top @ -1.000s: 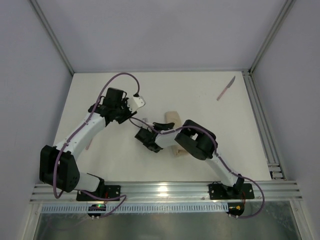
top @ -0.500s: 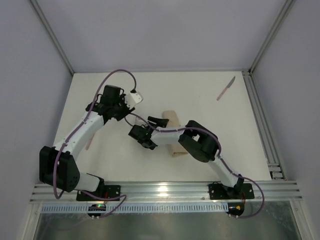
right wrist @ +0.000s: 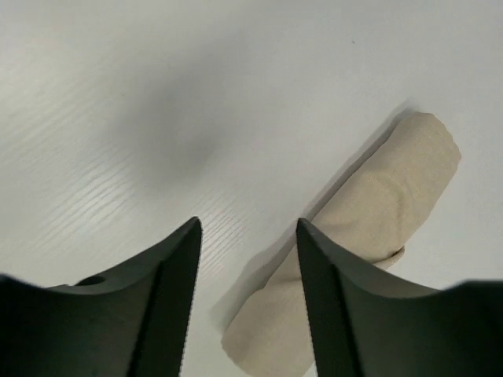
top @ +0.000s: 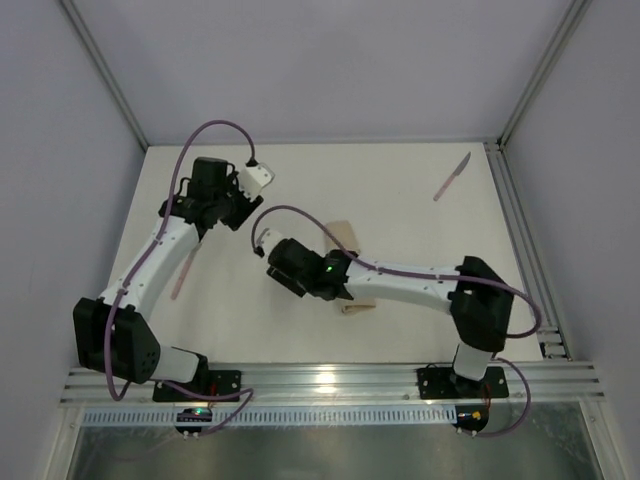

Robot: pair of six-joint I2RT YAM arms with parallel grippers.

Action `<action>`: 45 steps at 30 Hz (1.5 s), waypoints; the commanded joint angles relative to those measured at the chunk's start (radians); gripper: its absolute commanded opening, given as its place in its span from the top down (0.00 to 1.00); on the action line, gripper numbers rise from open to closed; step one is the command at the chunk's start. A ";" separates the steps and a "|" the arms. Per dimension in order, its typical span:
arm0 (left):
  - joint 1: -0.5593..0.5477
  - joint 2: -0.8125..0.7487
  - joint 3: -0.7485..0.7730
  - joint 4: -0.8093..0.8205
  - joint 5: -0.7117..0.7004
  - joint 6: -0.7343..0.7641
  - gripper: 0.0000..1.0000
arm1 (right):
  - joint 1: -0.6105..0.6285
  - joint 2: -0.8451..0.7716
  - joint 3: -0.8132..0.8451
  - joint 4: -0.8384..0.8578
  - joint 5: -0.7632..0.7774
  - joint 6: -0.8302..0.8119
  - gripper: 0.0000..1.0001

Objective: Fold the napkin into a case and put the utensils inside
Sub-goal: Turn over the smaller rectangle-folded napkin at the center of the board, then smooth out the smaller rectangle-folded napkin at the center of the board.

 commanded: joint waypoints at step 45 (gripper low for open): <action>-0.503 0.236 -0.060 0.031 0.269 -0.024 0.58 | -0.731 0.030 -0.119 0.342 -0.926 0.308 0.96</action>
